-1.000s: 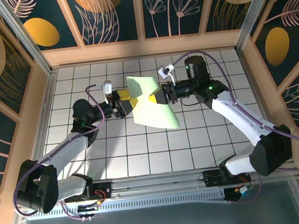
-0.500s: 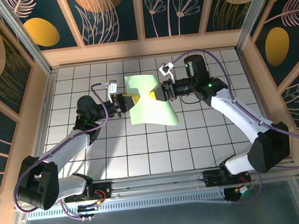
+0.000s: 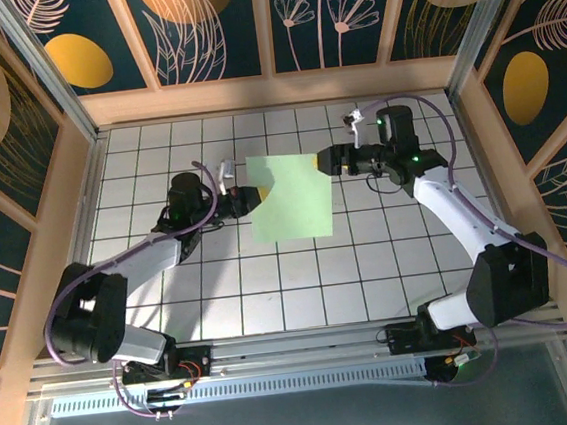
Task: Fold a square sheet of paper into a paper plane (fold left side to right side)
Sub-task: Place a square sheet of paper at the center of the table.
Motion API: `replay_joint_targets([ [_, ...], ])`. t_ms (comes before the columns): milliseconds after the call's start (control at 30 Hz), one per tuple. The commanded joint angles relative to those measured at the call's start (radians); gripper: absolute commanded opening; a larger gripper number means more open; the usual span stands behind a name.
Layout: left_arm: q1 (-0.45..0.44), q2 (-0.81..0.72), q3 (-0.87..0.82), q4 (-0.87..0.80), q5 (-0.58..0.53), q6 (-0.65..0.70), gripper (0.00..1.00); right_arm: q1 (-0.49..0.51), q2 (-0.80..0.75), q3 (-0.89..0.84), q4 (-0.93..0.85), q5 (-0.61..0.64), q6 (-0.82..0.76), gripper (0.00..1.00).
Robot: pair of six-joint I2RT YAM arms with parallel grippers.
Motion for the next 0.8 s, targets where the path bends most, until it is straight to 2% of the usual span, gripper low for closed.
replay_joint_targets([
  [0,0.004,0.081,-0.003,-0.100,-0.001,-0.007,0.00,-0.022,0.024,-0.042,-0.040,0.131,0.036,0.72],
  [167,0.004,0.189,0.031,-0.225,-0.070,0.069,0.00,-0.025,0.055,-0.095,-0.018,0.174,0.059,0.71],
  [367,0.004,0.230,0.083,-0.347,-0.163,0.136,0.00,-0.018,0.090,-0.151,0.019,0.138,0.086,0.61],
  [667,0.004,0.244,0.082,-0.356,-0.217,0.120,0.00,0.037,0.183,-0.237,0.142,0.054,0.191,0.27],
  [767,0.004,0.242,0.078,-0.368,-0.242,0.116,0.00,0.063,0.221,-0.250,0.189,0.039,0.225,0.10],
])
